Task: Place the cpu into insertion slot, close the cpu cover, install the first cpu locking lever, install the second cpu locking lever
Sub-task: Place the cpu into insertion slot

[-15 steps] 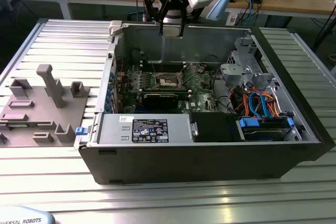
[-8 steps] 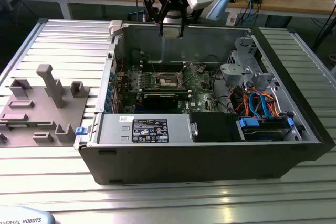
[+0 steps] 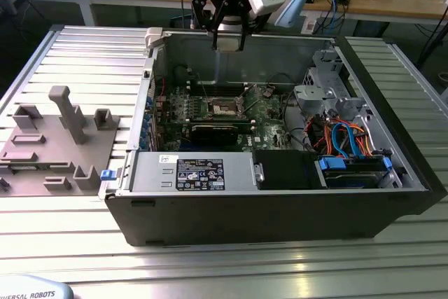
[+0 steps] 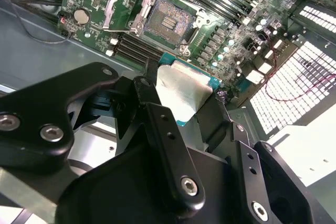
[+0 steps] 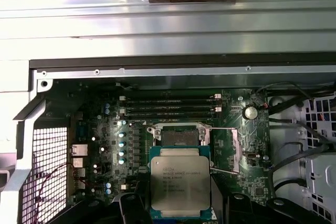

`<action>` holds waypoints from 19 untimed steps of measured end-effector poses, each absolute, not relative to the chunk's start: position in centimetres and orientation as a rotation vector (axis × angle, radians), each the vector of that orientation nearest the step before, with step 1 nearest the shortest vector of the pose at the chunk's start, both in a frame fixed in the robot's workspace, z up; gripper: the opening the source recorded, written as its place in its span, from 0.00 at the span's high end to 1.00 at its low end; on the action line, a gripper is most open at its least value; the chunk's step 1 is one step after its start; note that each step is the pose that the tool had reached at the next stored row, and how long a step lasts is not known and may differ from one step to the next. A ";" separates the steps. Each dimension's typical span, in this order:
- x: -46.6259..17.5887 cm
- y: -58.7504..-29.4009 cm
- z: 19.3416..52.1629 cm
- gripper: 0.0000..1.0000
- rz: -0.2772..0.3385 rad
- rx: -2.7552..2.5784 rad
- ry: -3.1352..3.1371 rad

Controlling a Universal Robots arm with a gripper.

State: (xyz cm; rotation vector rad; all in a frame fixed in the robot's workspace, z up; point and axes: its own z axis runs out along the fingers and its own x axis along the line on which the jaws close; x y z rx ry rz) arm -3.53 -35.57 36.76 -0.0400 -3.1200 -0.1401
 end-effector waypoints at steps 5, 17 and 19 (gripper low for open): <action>-3.5 -35.6 36.6 0.46 -0.140 -0.040 -3.120; -3.5 -35.6 36.3 0.46 -0.140 -0.040 -3.120; -3.5 -35.6 36.2 0.46 -0.140 -0.040 -3.120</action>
